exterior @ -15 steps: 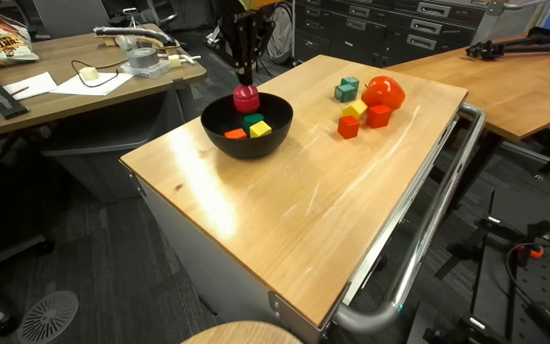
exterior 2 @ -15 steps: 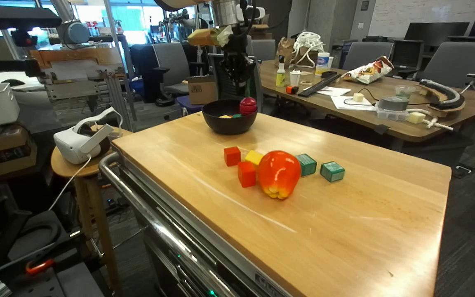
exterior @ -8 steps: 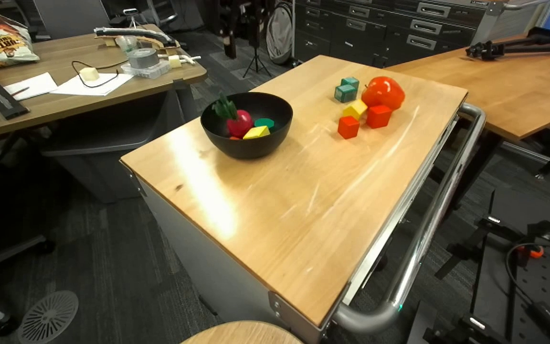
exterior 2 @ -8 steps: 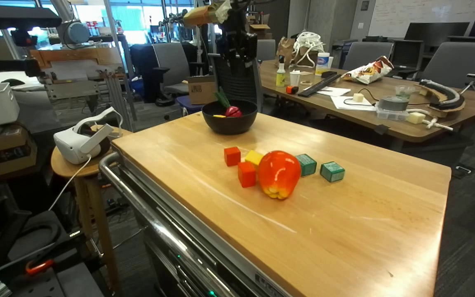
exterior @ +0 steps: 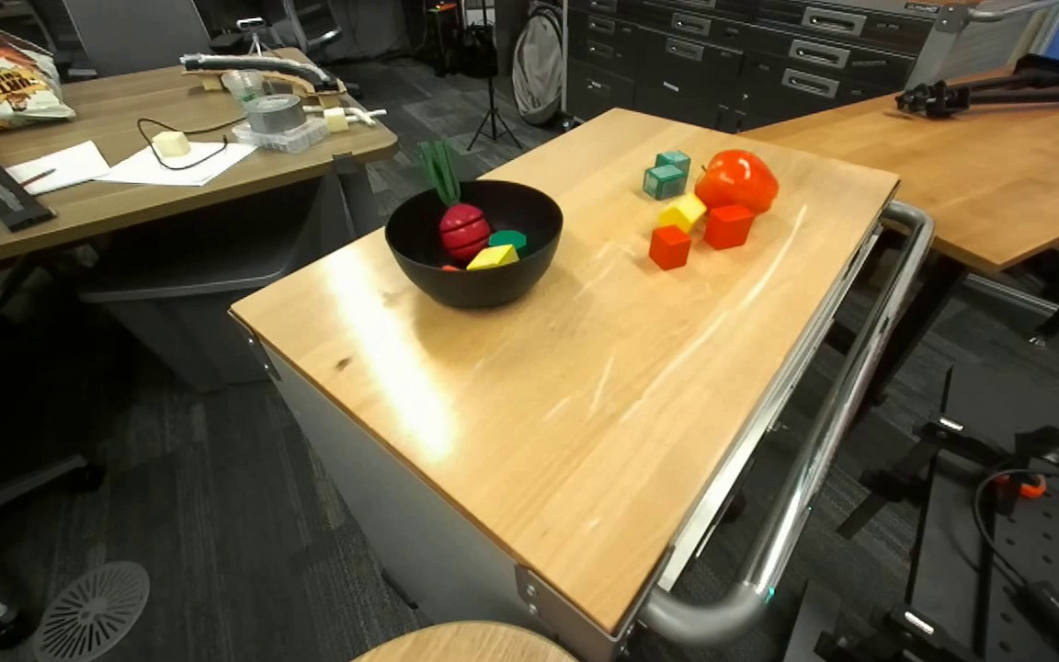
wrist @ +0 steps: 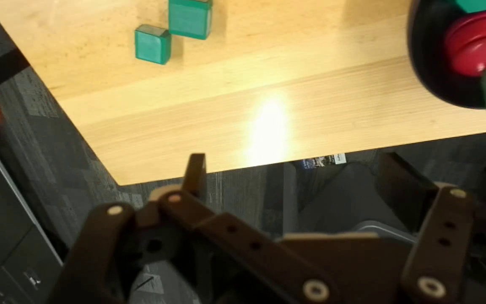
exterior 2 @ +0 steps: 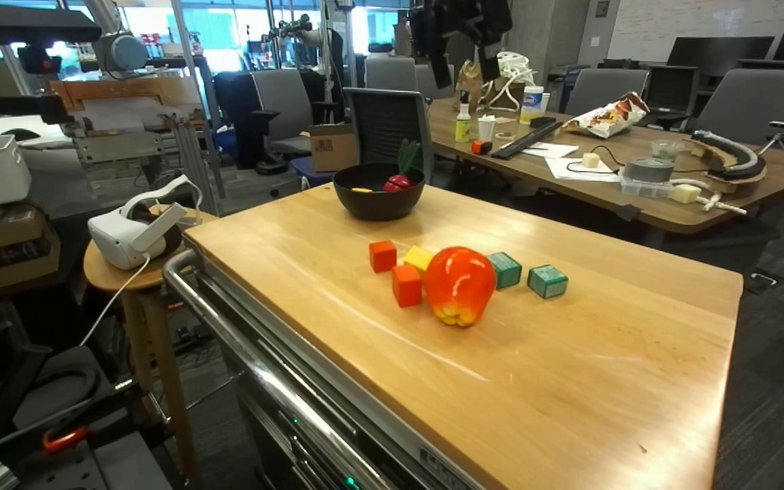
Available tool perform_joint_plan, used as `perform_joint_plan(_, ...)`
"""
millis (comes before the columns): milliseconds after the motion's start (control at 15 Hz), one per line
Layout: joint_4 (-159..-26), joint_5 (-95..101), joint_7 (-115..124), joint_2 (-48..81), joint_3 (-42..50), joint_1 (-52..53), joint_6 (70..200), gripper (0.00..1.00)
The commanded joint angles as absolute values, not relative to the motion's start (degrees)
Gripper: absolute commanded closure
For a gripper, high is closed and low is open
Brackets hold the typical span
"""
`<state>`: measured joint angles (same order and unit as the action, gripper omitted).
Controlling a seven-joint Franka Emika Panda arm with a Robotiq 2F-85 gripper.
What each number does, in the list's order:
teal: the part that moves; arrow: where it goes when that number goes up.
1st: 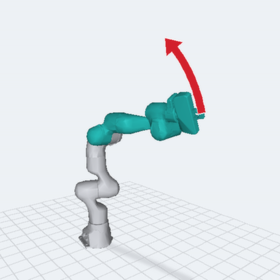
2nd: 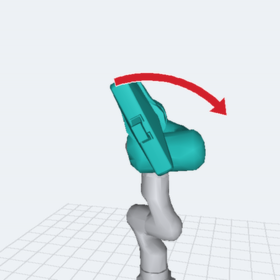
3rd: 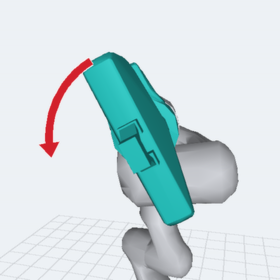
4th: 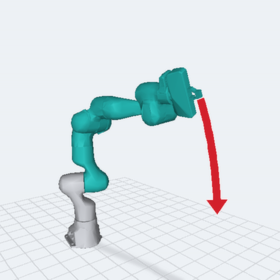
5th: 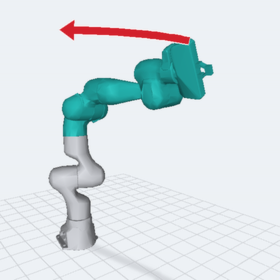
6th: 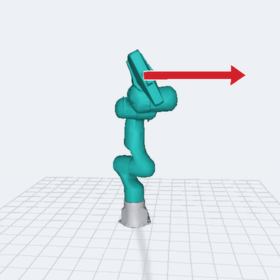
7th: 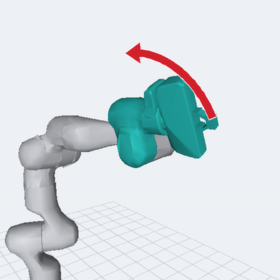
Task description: Put all the colored objects on the table in the bowl except the apple- move it backward
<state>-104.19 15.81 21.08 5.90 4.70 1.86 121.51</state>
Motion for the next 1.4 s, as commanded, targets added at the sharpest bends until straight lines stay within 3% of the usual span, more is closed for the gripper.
perform_joint_plan(0, -104.1, 15.8, 20.9, 6.0, 4.0, 0.8, 121.4, 0.0)
perform_joint_plan(600, -106.7, 0.0, -9.1, 6.1, 1.9, -1.6, 119.6, 0.0)
perform_joint_plan(1333, -113.4, 2.9, -5.9, 7.2, 3.3, -2.1, 118.1, 0.0)
